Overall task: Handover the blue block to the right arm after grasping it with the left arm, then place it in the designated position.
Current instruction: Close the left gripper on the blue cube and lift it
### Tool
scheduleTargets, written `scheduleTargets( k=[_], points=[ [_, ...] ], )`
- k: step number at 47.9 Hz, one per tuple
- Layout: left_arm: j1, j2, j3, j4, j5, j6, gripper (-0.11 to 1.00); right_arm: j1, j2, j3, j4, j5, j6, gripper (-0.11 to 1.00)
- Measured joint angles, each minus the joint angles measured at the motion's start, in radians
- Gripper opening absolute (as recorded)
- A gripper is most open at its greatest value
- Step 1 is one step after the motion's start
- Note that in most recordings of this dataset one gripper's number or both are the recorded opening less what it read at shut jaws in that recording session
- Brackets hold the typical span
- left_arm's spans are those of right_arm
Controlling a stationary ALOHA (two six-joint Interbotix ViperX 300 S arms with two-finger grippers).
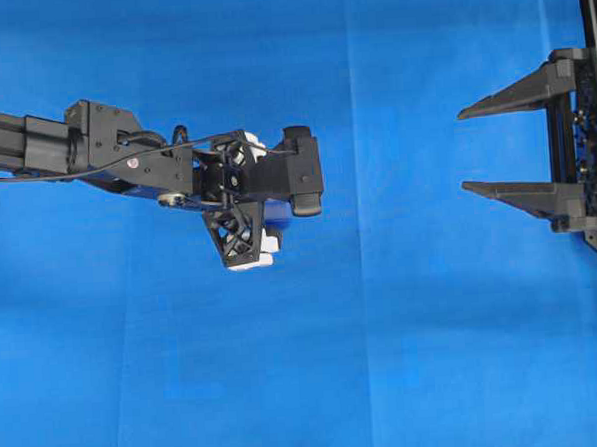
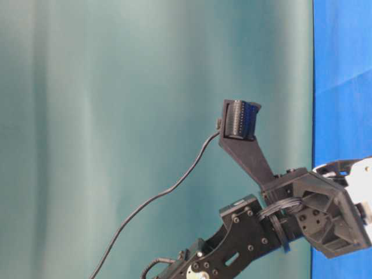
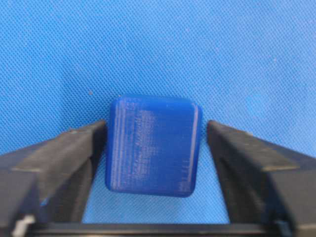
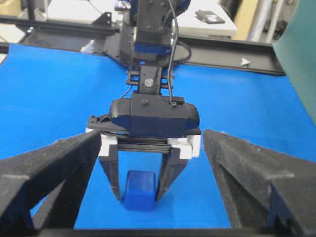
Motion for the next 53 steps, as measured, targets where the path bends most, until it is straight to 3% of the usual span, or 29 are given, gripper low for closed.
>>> scheduleTargets(
  k=[2,4,24,36,53],
  points=[
    [0.000,0.000,0.000,0.000,0.000,0.005,0.51,0.000,0.000,0.000,0.002,0.000,0.000,0.97],
    [0.000,0.000,0.000,0.002,0.000,0.000,0.46,0.000,0.000,0.000,0.000,0.000,0.000,0.97],
    [-0.005,0.000,0.000,0.000,0.008,0.009,0.46,0.000,0.002,0.000,0.002,0.000,0.000,0.97],
    [-0.006,-0.031,-0.017,0.000,0.098,0.014,0.46,0.000,0.002,0.000,0.000,0.000,0.000,0.97],
    [-0.008,-0.178,-0.064,0.000,0.284,0.009,0.46,0.000,0.002,0.000,0.000,0.000,0.000,0.97]
  ],
)
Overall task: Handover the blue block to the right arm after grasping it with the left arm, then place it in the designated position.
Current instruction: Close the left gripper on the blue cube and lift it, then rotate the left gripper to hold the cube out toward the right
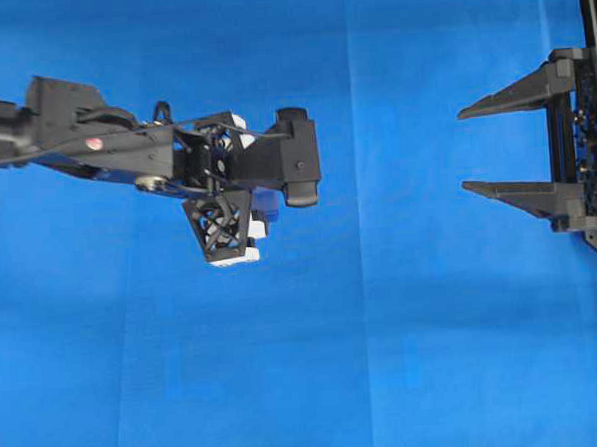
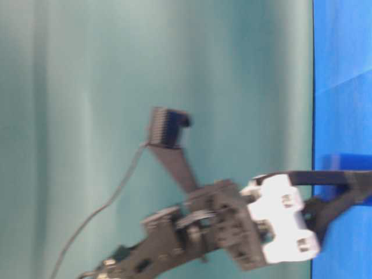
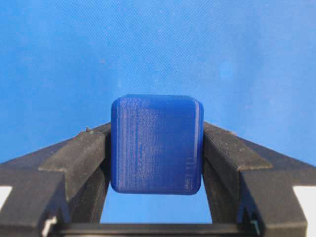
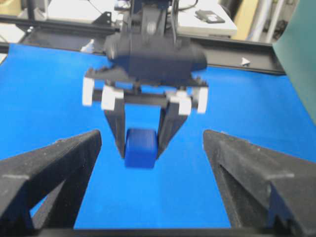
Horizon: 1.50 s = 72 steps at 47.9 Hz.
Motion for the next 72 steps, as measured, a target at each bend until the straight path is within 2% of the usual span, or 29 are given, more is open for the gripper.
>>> scheduleTargets(
  k=[12,36,72],
  points=[
    [0.000,-0.083,-0.058,0.002,0.121,0.006,0.46,0.000,0.000,0.000,0.000,0.000,0.000,0.97],
    [0.000,-0.149,-0.198,0.005,0.324,0.006,0.46,0.000,0.000,0.000,0.000,0.000,0.000,0.97],
    [-0.002,-0.149,-0.202,0.011,0.330,0.006,0.46,0.000,0.005,0.000,0.000,0.002,0.000,0.97]
  ],
)
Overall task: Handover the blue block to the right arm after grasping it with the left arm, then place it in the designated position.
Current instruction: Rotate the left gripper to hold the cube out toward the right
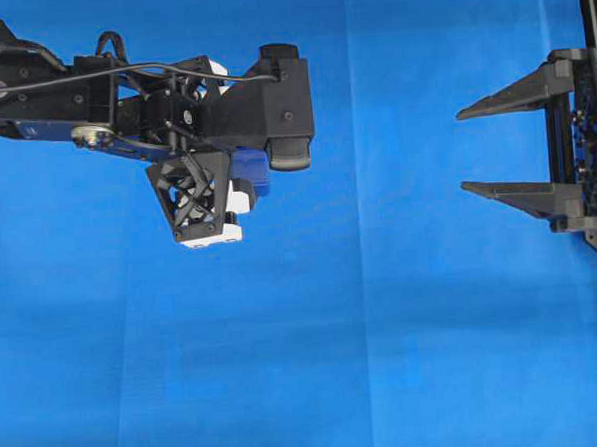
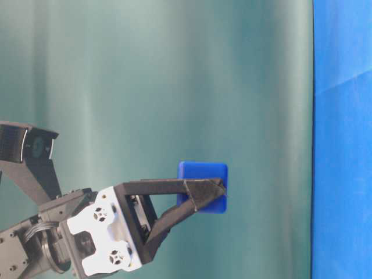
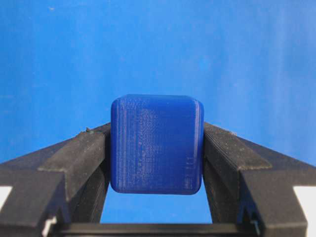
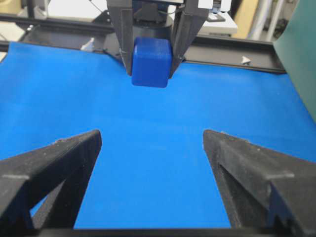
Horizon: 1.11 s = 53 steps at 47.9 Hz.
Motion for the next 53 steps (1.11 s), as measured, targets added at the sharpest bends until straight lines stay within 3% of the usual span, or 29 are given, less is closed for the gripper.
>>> scheduleTargets(
  k=[40,53],
  points=[
    [0.000,0.000,0.002,0.000,-0.014,0.000,0.46,0.000,0.002,0.000,0.002,-0.002,-0.002,0.97],
    [0.002,-0.064,0.097,0.000,-0.164,0.000,0.46,0.000,0.002,0.000,0.002,-0.002,0.000,0.97]
  ],
)
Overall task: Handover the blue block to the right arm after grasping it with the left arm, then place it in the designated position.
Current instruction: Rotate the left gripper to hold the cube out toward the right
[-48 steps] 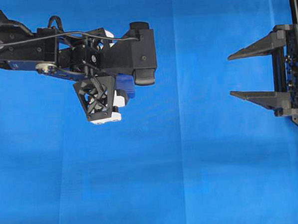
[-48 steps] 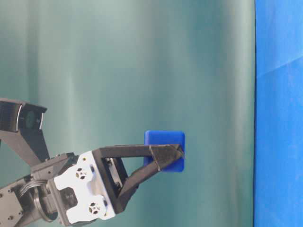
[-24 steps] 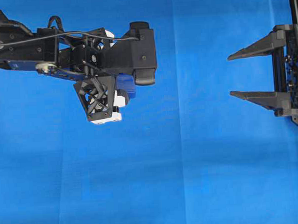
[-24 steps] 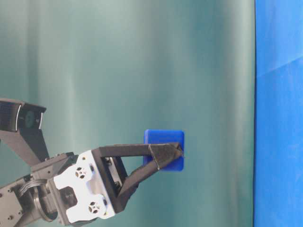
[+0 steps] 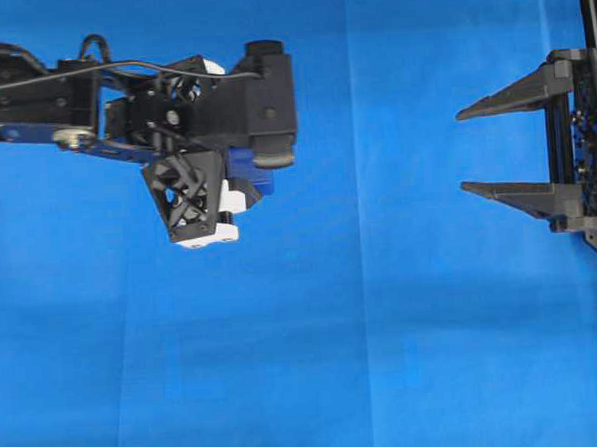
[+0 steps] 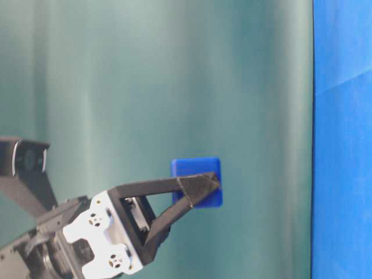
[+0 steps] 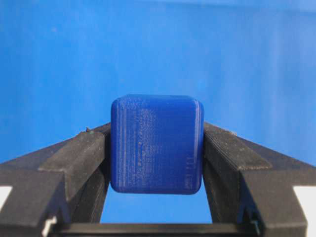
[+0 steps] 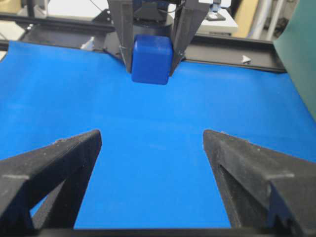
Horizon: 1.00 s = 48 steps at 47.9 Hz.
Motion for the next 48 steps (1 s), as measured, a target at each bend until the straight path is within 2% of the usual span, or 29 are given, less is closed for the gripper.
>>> scheduleTargets(
  k=[7,32,48],
  points=[
    [-0.002,-0.055,0.081,0.000,-0.117,-0.006,0.46,0.000,0.000,0.000,0.000,0.000,0.000,0.97],
    [-0.025,-0.288,0.472,-0.002,-0.764,-0.002,0.46,0.000,0.005,0.000,0.000,0.000,0.000,0.97],
    [-0.025,-0.319,0.620,-0.002,-0.986,-0.002,0.46,0.000,0.012,-0.002,0.000,0.000,0.000,0.97]
  ],
)
